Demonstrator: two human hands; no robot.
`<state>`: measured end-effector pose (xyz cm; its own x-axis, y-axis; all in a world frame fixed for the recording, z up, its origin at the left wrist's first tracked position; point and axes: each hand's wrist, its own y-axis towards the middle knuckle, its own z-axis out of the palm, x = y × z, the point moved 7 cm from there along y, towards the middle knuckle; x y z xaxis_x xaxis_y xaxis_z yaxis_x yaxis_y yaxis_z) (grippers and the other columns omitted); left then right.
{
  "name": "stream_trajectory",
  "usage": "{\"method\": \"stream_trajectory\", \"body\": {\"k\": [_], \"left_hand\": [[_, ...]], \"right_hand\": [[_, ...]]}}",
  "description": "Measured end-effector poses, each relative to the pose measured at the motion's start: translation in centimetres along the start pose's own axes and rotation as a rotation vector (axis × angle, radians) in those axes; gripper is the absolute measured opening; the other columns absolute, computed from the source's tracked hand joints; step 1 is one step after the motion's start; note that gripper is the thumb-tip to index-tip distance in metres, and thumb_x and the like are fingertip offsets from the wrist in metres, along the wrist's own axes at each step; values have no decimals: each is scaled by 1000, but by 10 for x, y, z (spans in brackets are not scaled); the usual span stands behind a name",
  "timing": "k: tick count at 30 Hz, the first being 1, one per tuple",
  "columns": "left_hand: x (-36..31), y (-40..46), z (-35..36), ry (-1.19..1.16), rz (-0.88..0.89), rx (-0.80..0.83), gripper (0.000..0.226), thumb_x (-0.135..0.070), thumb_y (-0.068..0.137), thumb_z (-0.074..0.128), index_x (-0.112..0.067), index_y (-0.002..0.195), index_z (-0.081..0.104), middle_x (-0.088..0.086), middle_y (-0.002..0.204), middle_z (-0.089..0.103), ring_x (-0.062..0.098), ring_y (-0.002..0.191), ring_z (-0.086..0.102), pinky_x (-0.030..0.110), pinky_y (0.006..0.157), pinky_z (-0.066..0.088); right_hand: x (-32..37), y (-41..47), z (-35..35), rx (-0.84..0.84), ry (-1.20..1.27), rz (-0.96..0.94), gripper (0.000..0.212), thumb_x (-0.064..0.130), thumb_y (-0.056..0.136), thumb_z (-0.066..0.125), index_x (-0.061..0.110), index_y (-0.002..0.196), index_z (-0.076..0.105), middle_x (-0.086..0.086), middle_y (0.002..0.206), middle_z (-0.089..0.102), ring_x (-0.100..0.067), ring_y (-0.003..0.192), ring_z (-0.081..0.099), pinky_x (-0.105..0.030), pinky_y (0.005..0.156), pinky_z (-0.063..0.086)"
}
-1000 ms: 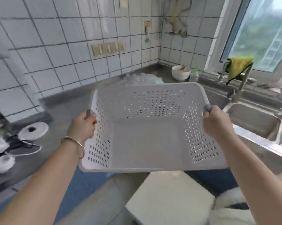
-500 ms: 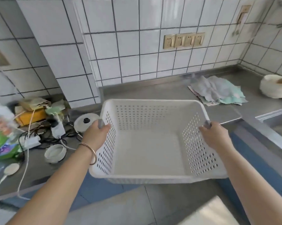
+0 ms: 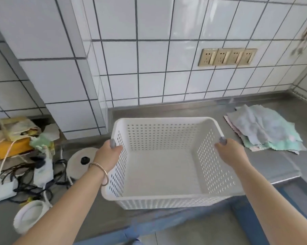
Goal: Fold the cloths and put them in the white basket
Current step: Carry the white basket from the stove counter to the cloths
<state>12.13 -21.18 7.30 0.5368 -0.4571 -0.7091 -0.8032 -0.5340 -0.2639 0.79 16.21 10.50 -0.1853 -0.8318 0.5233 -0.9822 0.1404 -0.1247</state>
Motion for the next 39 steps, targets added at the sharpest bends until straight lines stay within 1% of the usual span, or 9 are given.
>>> {"method": "stream_trajectory", "body": {"k": [5, 11, 15, 18, 24, 27, 30, 33, 39], "left_hand": [[-18, 62, 7, -183, -16, 50, 27, -33, 90, 47, -13, 109, 46, 9, 93, 61, 24, 73, 57, 29, 59, 42], [-41, 143, -6, -148, 24, 8, 22, -28, 89, 50, -13, 83, 35, 0, 64, 35, 16, 54, 38, 27, 53, 29], [-42, 185, -12, -92, -32, -58, 35, -27, 87, 51, 2, 106, 44, 2, 66, 38, 19, 57, 40, 28, 57, 34], [-50, 205, -12, -35, -58, -98, 13, -20, 88, 48, -10, 84, 42, 9, 75, 45, 22, 66, 45, 31, 64, 35], [-49, 242, -20, 50, -236, -204, 16, -6, 88, 40, -8, 72, 40, 15, 82, 57, 30, 78, 55, 32, 65, 40], [-41, 255, -30, 62, -341, -264, 24, -4, 88, 38, -8, 65, 46, 16, 98, 65, 31, 86, 57, 33, 72, 42], [-34, 266, -38, 94, -389, -302, 28, -4, 86, 44, -7, 59, 50, 16, 88, 66, 31, 82, 58, 31, 70, 39], [-43, 264, -41, 127, -350, -354, 27, 1, 82, 39, -13, 58, 40, 14, 80, 62, 27, 71, 54, 31, 67, 41], [-63, 247, -36, 248, -256, -417, 11, 0, 88, 40, -12, 88, 42, 3, 66, 40, 20, 59, 42, 27, 51, 31]], "right_hand": [[32, 62, 14, 15, 2, 19, 18, 27, 91, 41, 14, 90, 53, -9, 83, 56, -28, 79, 53, -31, 68, 39], [78, 128, 40, 64, 38, 9, 22, 25, 91, 39, 11, 78, 50, -9, 81, 54, -26, 79, 50, -31, 65, 36], [102, 169, 56, 128, 73, -21, 22, 21, 90, 40, 12, 71, 46, -3, 70, 48, -24, 72, 47, -29, 59, 34], [118, 205, 69, 193, 76, -67, 21, 16, 88, 41, 13, 67, 41, -1, 62, 42, -22, 64, 40, -29, 56, 31], [151, 263, 96, 335, 138, -140, 23, 20, 87, 43, 12, 66, 38, -3, 64, 44, -20, 61, 41, -27, 54, 32], [166, 275, 111, 382, 160, -159, 16, 22, 87, 42, 10, 83, 51, -6, 72, 50, -21, 63, 46, -26, 53, 33], [179, 286, 121, 372, 128, -182, 34, 24, 92, 35, 2, 113, 52, -15, 99, 56, -25, 78, 53, -28, 64, 39], [190, 299, 125, 322, 123, -201, 43, 28, 98, 28, -3, 119, 50, -21, 115, 58, -35, 103, 56, -33, 81, 41], [193, 308, 130, 319, 73, -198, 44, 26, 99, 24, -3, 118, 50, -21, 115, 59, -35, 104, 56, -30, 75, 37]]}}
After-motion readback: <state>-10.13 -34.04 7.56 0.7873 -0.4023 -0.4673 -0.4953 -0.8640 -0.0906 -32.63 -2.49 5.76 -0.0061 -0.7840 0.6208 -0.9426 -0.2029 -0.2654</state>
